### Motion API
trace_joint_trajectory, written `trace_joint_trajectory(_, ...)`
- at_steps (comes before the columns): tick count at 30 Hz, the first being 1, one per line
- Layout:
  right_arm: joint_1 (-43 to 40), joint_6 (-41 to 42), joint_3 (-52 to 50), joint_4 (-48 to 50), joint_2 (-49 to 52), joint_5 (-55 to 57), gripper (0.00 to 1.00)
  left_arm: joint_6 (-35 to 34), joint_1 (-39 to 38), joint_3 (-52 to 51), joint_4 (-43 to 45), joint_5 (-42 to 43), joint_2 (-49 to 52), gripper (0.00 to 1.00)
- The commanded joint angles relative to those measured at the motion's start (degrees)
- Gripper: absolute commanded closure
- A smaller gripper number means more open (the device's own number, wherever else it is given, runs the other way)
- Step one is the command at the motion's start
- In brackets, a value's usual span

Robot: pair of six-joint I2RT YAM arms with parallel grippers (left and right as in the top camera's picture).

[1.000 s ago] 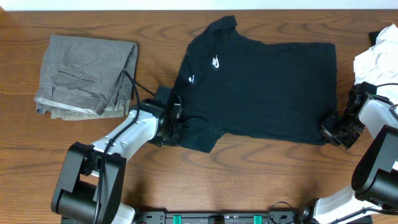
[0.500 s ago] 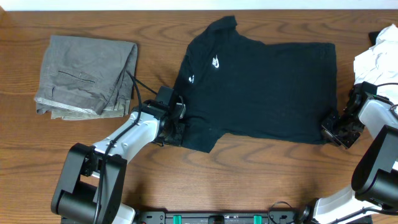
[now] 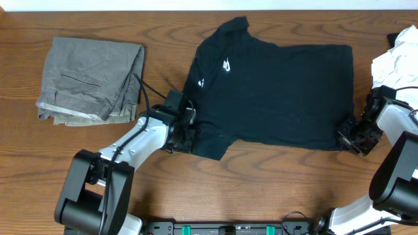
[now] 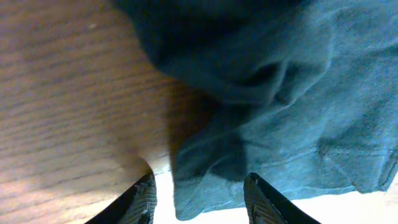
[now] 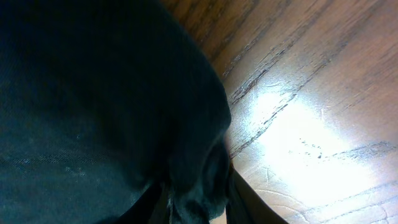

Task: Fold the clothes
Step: 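Lift the bottom hem with both grippers and fold it up toward the collar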

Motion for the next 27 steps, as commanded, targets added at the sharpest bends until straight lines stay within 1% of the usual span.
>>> trace_joint_trajectory(1, -0.2, -0.2, -1.8, 0.7, 1.7, 1.0, 0.72, 1.0, -1.3, -2.3, 0.3, -0.8, 5.0, 0.51)
trace_joint_trajectory(3, -0.2, -0.2, -1.8, 0.6, 1.7, 1.1, 0.68, 1.0, -1.6, -2.3, 0.4, -0.9, 5.1, 0.51)
trace_joint_trajectory(5, -0.2, -0.2, -1.8, 0.4, 1.7, 1.1, 0.67, 1.0, -1.7, -2.3, 0.5, -0.9, 5.1, 0.52)
trace_joint_trajectory(10, -0.2, -0.2, -1.8, 0.2, 1.7, 1.1, 0.68, 1.0, -1.7, -2.3, 0.1, -0.9, 5.1, 0.86)
trace_joint_trajectory(12, -0.2, -0.2, -1.8, 0.1, 1.7, 1.1, 0.69, 1.0, -1.7, -2.3, -0.1, -0.9, 5.1, 0.94)
trace_joint_trajectory(13, -0.2, -0.2, -1.8, 0.2, 1.7, 1.1, 0.71, 1.0, -1.7, -2.3, -0.2, -0.9, 5.1, 0.94)
trace_joint_trajectory(14, -0.2, -0.2, -1.8, 0.1, 1.7, 1.1, 0.76, 1.0, -1.7, -2.3, -0.4, -0.9, 5.0, 0.94)
trace_joint_trajectory(16, -0.2, -0.2, -1.8, 0.2, 1.7, 1.1, 0.99, 1.0, -1.6, -2.1, -1.3, -1.0, 4.9, 0.94)
trace_joint_trajectory(18, -0.2, -0.2, -1.8, 0.1, 1.7, 1.1, 0.99, 0.8, -1.6, -1.0, -3.4, -1.7, 4.4, 0.94)
trace_joint_trajectory(20, -0.2, -0.4, -1.5, -0.5, 1.7, 1.1, 0.99, -0.9, -1.6, 0.5, -6.2, -2.7, 3.7, 0.94)
trace_joint_trajectory(25, -0.2, -0.9, 1.8, -4.9, 1.0, 2.0, 0.99, -4.2, -1.6, 5.3, -13.9, -2.9, 1.0, 0.94)
trace_joint_trajectory(27, -0.2, -0.9, 3.1, -6.7, 0.0, 1.9, 0.99, -4.3, -1.6, 7.0, -16.2, -2.9, -0.5, 0.94)
